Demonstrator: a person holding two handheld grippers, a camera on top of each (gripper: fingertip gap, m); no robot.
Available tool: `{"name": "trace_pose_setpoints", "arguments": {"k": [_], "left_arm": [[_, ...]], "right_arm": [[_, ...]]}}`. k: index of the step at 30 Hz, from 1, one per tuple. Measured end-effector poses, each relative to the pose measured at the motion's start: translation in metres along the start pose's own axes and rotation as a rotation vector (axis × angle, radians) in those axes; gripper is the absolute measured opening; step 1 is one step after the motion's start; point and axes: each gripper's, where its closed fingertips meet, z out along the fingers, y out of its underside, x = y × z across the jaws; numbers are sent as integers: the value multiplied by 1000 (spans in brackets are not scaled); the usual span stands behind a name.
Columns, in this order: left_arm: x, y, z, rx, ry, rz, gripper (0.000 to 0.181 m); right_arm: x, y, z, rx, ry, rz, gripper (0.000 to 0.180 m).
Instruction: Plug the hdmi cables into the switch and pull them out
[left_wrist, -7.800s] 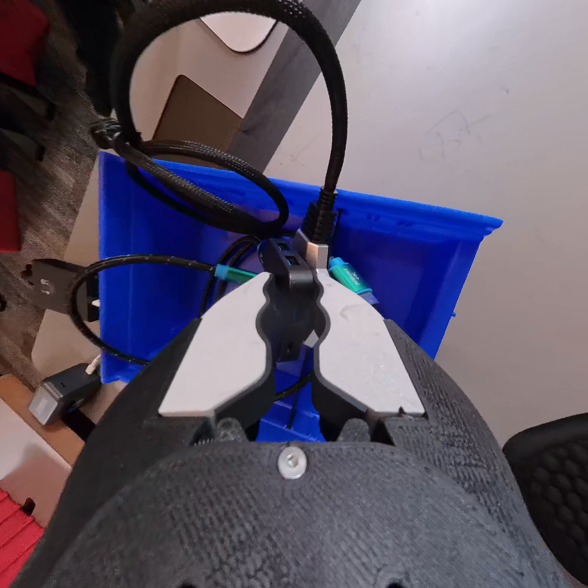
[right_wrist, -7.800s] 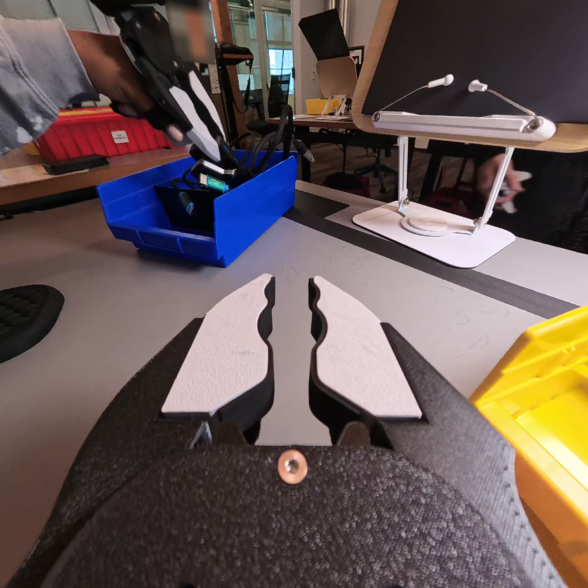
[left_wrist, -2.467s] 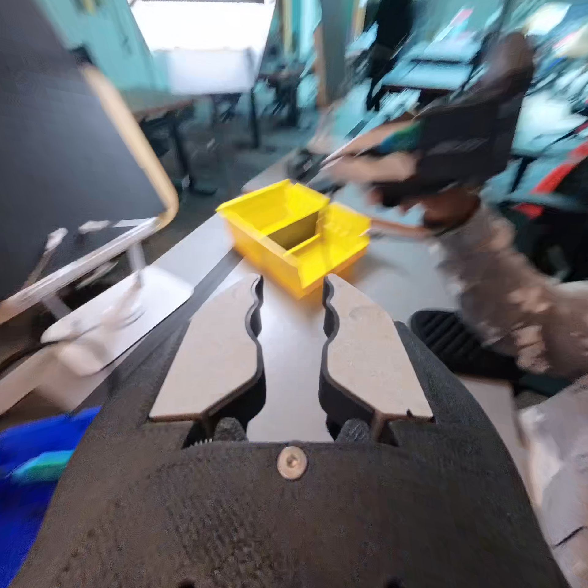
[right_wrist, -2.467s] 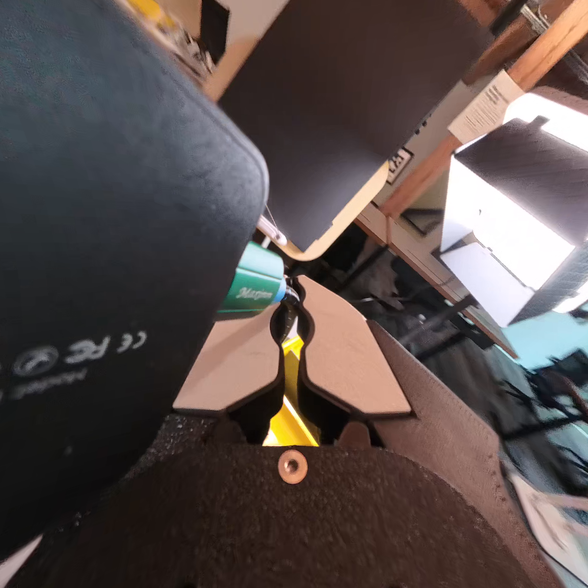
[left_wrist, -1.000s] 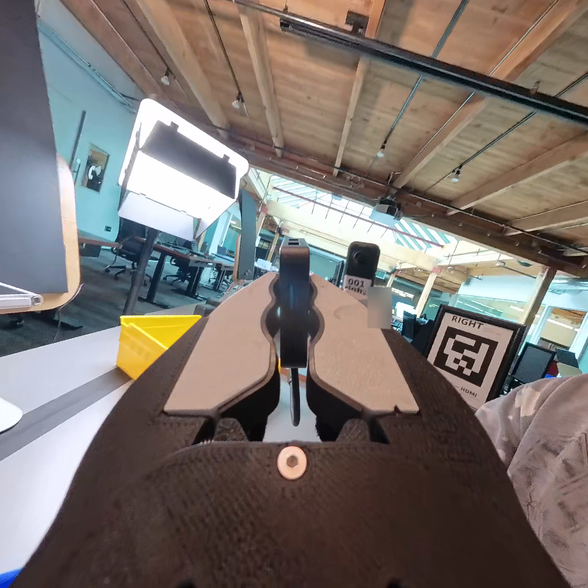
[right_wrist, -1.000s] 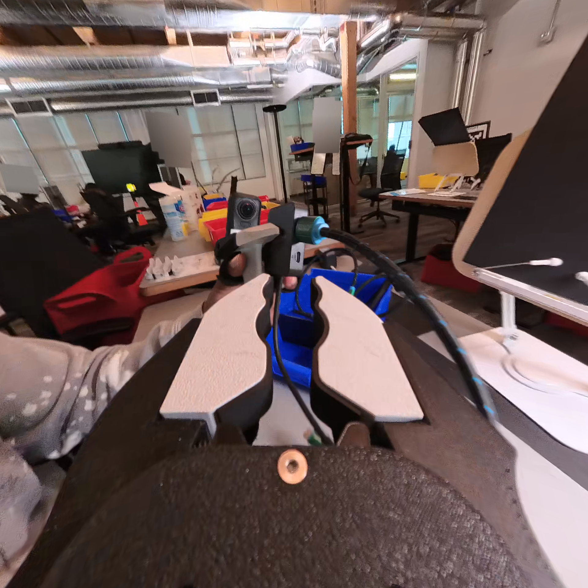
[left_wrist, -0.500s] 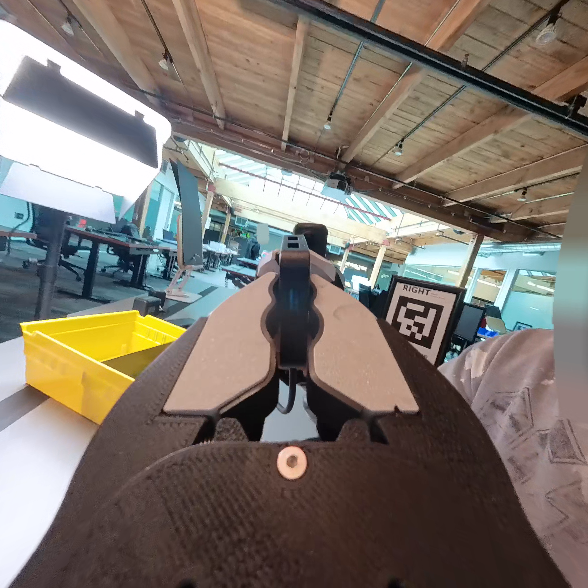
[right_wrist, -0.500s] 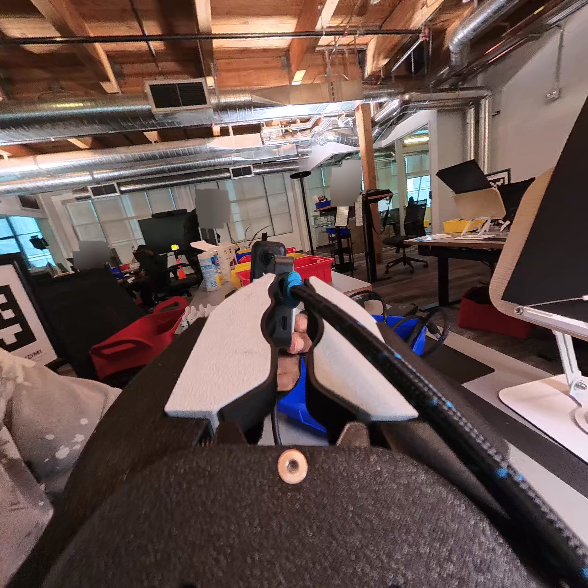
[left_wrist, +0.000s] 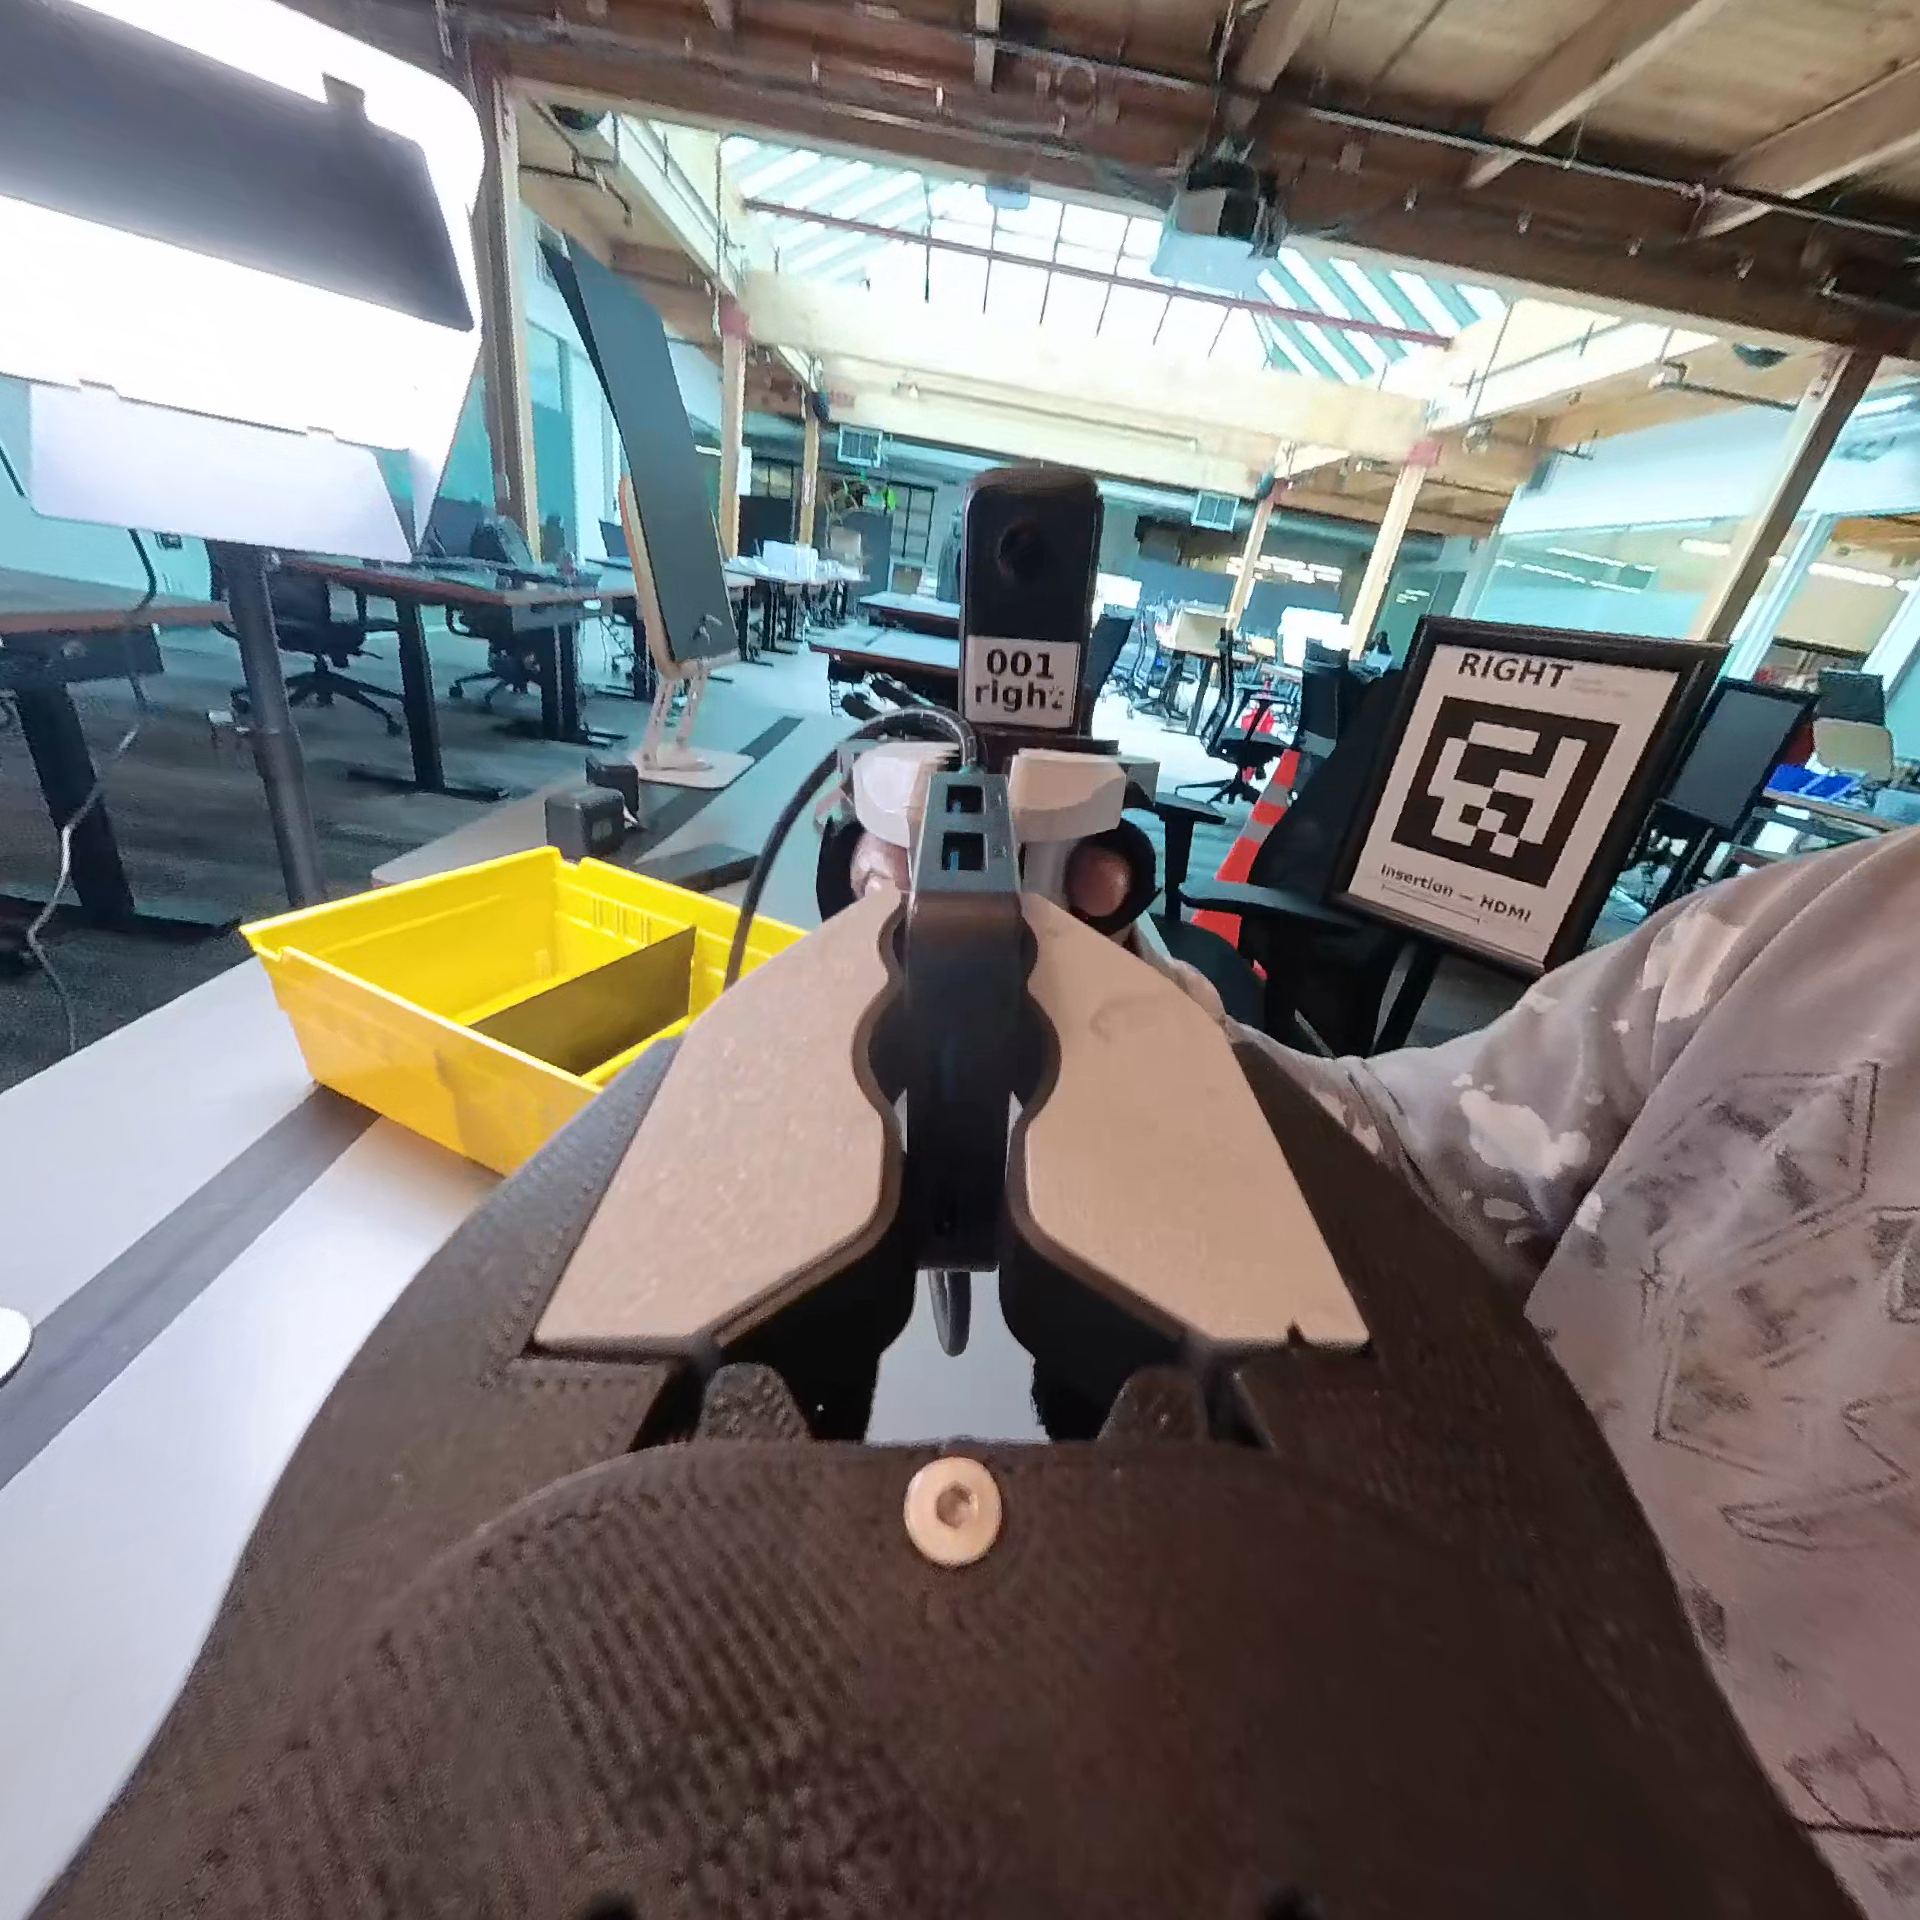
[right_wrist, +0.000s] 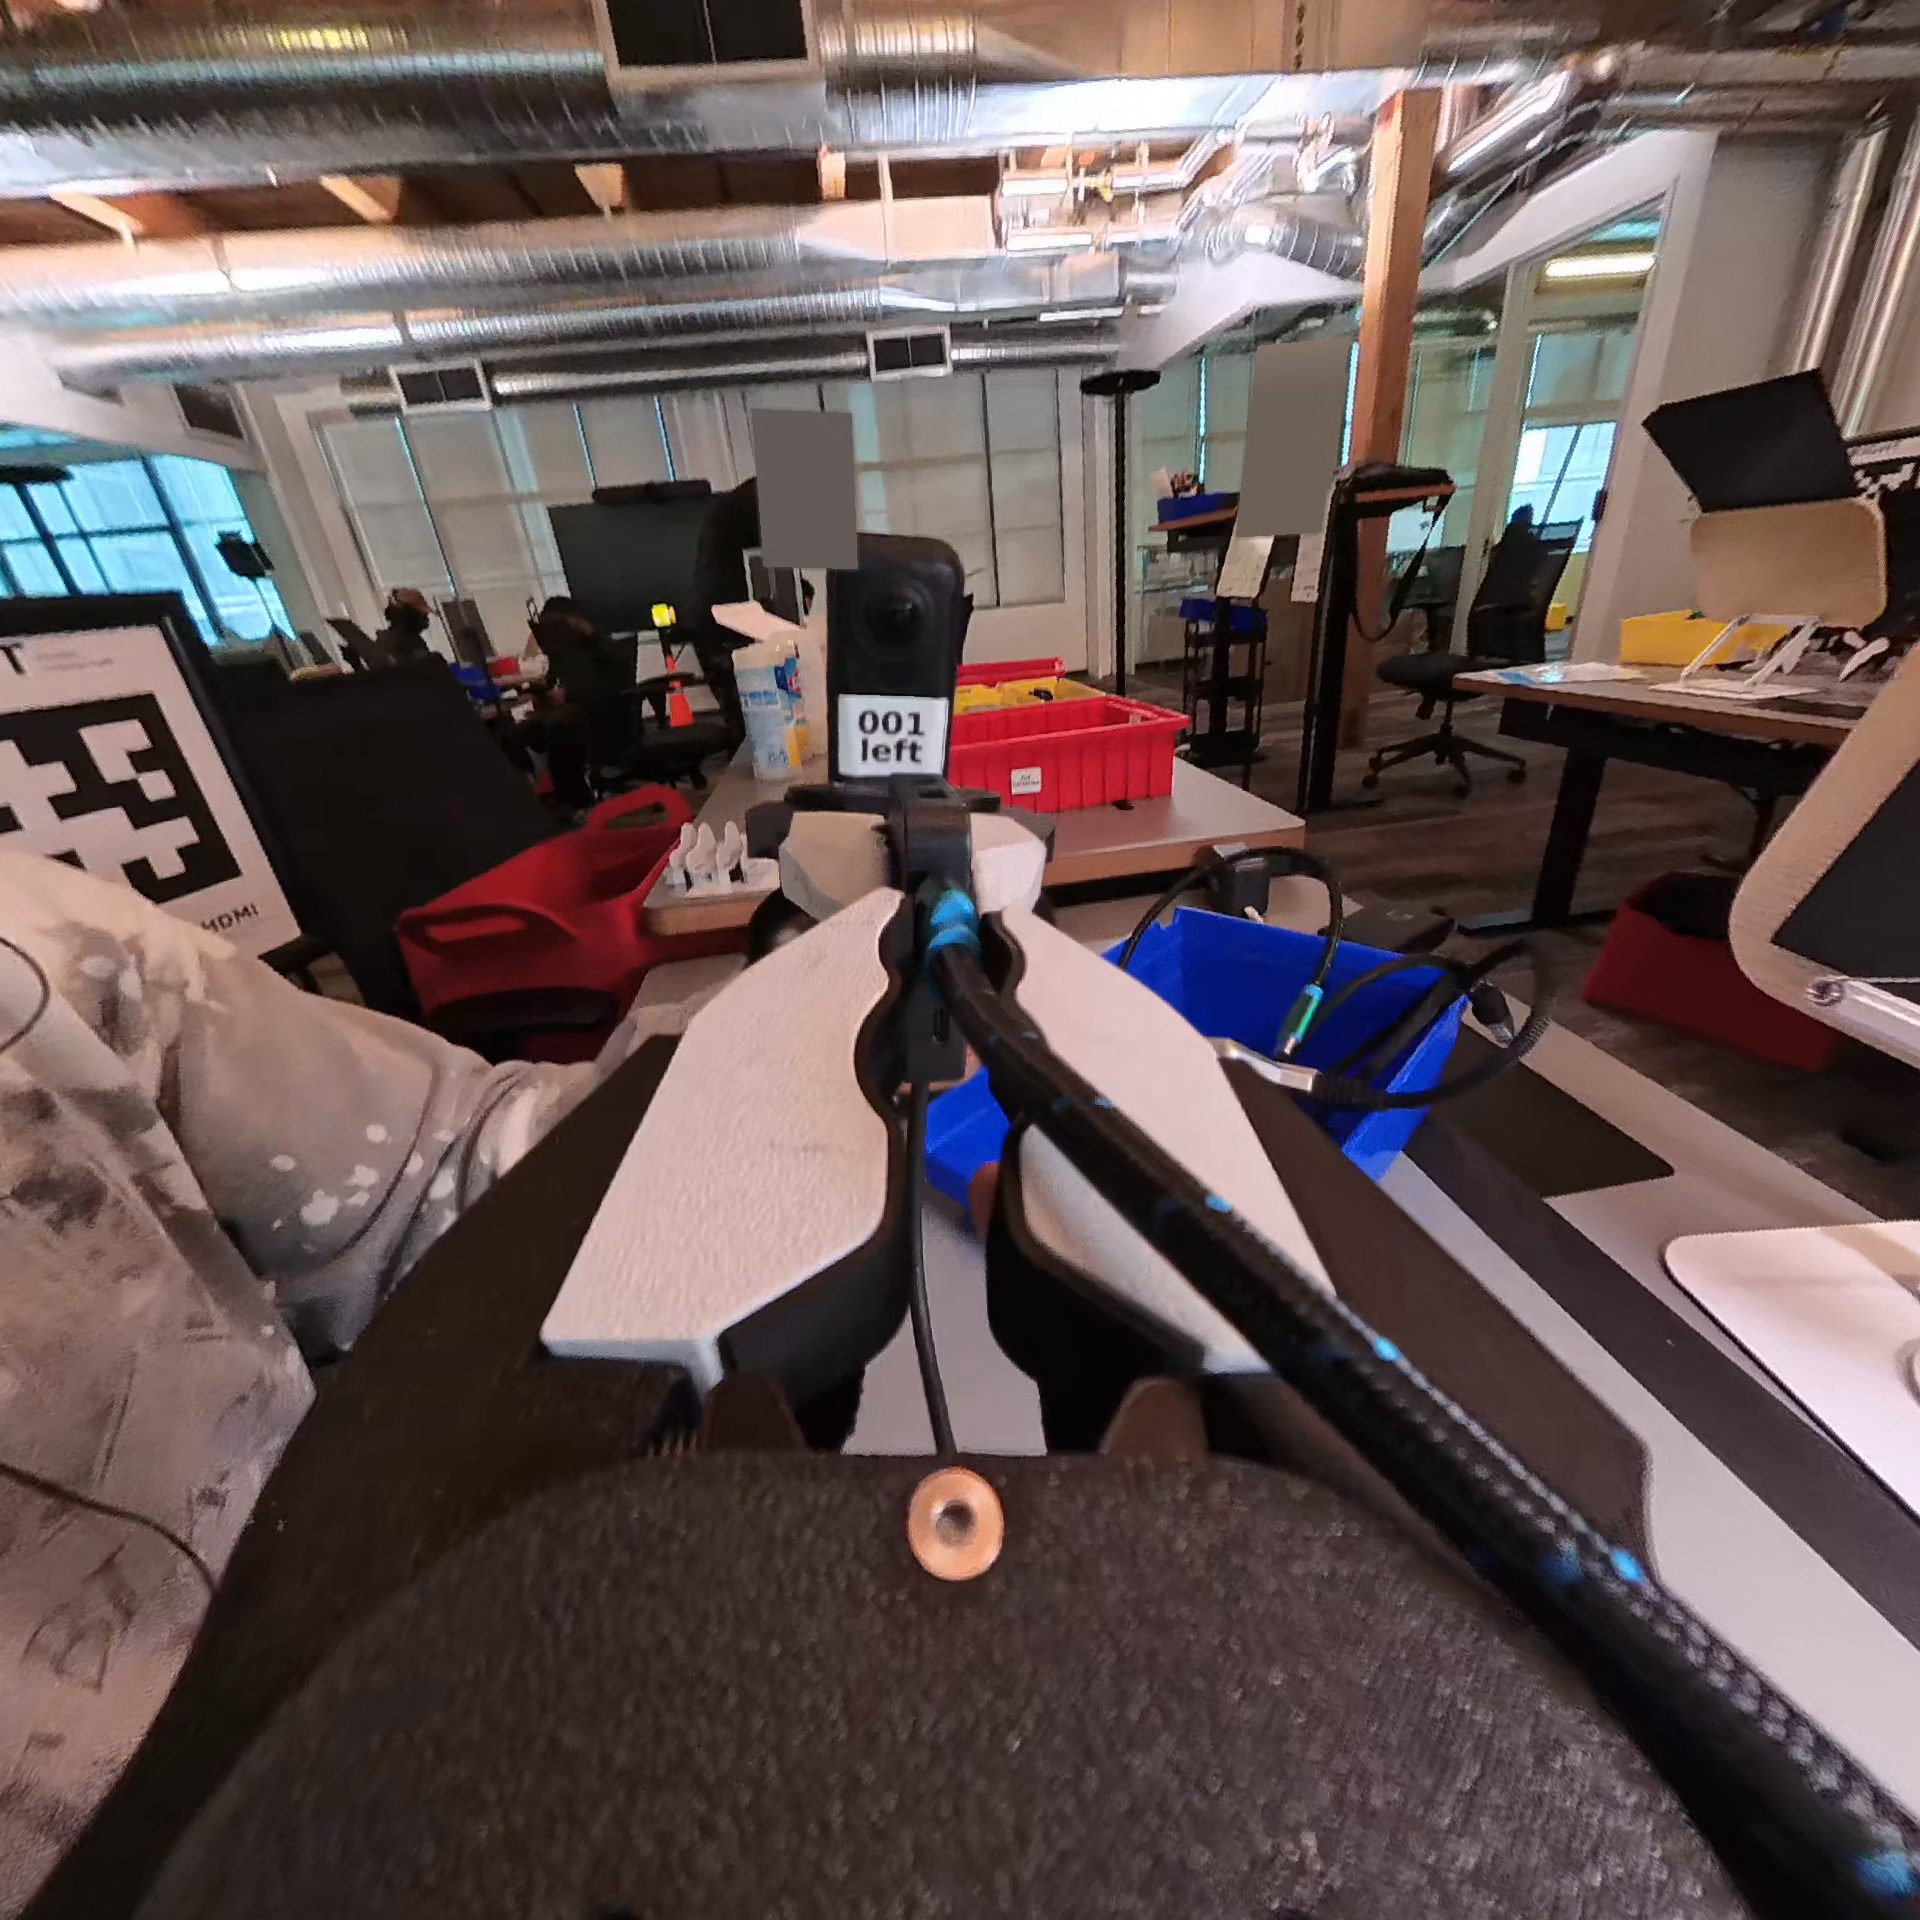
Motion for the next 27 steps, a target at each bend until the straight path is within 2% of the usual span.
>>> {"name": "trace_pose_setpoints", "arguments": {"k": [17, 22, 24, 25, 26, 27], "left_arm": [[30, -14, 0, -92, -17, 79, 14], [30, -18, -1, -74, -37, 110, 15], [29, -63, -44, 162, -35, 65, 15], [26, -81, -72, 240, -81, 101, 14], [21, -83, -85, 213, -176, 186, 15], [25, -84, -86, 198, -188, 219, 15]], "right_arm": [[-29, -13, -2, -38, -69, -55, 11], [-26, -23, -8, 29, -71, -39, 12], [-8, -56, -52, 208, 0, -11, 10], [-3, -58, -65, 200, 73, -73, 11], [-5, -54, -64, 147, 119, -140, 11], [-11, -53, -57, 120, 123, -166, 11]]}}
